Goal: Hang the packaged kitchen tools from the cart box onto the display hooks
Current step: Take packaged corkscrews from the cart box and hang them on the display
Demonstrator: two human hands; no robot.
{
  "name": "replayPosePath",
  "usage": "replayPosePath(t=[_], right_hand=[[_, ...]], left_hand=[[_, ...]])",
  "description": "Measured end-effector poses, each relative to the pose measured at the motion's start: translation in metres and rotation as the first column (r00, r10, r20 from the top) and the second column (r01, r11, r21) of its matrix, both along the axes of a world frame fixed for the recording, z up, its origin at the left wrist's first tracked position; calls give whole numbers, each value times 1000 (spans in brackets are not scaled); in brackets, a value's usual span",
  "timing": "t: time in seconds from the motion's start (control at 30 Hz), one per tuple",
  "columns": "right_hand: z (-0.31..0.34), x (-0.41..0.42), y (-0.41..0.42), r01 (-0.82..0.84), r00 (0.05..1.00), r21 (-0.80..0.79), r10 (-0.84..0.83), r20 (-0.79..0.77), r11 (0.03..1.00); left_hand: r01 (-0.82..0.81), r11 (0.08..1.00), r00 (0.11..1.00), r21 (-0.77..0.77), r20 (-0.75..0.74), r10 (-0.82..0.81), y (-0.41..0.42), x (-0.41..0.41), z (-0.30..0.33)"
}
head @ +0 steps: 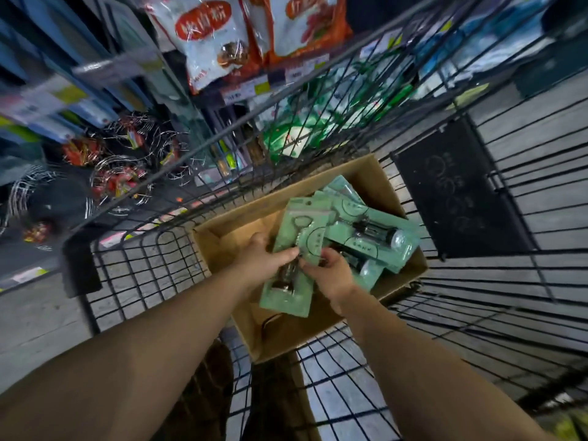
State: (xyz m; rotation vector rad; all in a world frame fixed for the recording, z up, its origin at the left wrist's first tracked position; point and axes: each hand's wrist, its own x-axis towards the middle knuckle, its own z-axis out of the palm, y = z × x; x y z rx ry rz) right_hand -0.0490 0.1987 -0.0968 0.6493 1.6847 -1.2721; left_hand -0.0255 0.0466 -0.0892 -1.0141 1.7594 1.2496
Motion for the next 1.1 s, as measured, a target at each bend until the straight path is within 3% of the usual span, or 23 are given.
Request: replayPosePath(t=[0.13, 0.2, 0.23, 0.27, 0.3, 0.33, 0.37, 0.47, 0.67, 0.77, 0.9, 1.03, 1.1], right_hand=[[10, -9, 7, -111, 976, -221, 148, 162, 969], [9, -25, 11, -248, 952, -179, 274, 138, 952], [5, -35, 13, -368, 927, -60, 372, 56, 928], [-2, -44, 15, -496, 858, 160, 510, -61, 853], [-11, -54, 18, -556, 719, 460, 678, -151, 692], [-19, -62, 21, -517, 558, 698, 814, -165, 496], [-28, -69, 25, -473, 449, 810, 886, -117, 346], [-48, -84, 40, -591, 353, 796, 930, 106, 133], [-41, -83, 43, -486, 232, 873, 955, 184, -50], [-25, -86, 45, -543, 356, 838, 918, 173, 53], [2, -78, 53, -565, 664, 652, 748, -6, 506], [33, -50, 50, -419, 806, 466, 556, -204, 779], [52, -37, 41, -312, 855, 416, 443, -270, 854]], left_hand=[[-225, 969, 974, 102, 44, 222, 1, 7, -6], [-294, 944, 956, 149, 68, 287, 0, 12, -15], [-308, 940, 951, 149, 86, 298, -1, 16, -22], [-318, 937, 947, 143, 86, 308, -1, 19, -27], [-321, 938, 946, 131, 84, 312, -2, 22, -33], [-318, 941, 947, 118, 73, 311, -2, 26, -39], [-315, 943, 949, 110, 56, 311, -2, 29, -40], [-310, 947, 951, 86, 21, 309, -1, 35, -37], [-329, 942, 944, 64, 5, 330, -5, 43, -31], [-316, 946, 947, 69, -36, 319, 1, 38, -16], [-336, 937, 929, 99, -126, 347, 9, 30, 10], [-357, 924, 899, 139, -217, 380, 9, 31, 40], [-365, 917, 879, 162, -264, 396, 6, 37, 60]])
